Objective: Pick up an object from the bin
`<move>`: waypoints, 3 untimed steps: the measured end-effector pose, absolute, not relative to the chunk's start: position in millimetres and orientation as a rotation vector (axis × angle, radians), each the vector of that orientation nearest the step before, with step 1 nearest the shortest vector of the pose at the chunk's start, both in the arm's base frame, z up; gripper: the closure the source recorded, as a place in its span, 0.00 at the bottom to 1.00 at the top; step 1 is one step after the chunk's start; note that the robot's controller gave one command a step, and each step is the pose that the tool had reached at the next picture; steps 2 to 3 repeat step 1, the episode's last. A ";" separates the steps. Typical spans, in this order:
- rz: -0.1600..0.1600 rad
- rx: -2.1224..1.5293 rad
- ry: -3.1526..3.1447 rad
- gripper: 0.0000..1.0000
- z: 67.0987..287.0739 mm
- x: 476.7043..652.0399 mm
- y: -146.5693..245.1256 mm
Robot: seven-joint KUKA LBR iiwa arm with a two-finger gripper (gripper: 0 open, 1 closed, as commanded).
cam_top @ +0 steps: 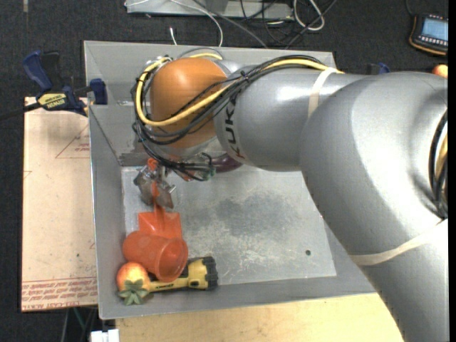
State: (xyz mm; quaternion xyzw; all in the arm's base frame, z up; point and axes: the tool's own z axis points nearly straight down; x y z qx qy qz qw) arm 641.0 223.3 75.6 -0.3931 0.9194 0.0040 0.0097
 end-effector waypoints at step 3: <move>0.013 -1.234 2.882 1.00 96.9 636.9 221.8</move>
Offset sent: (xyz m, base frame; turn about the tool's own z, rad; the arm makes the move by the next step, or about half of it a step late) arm -0.0036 -0.0013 0.1102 -0.0010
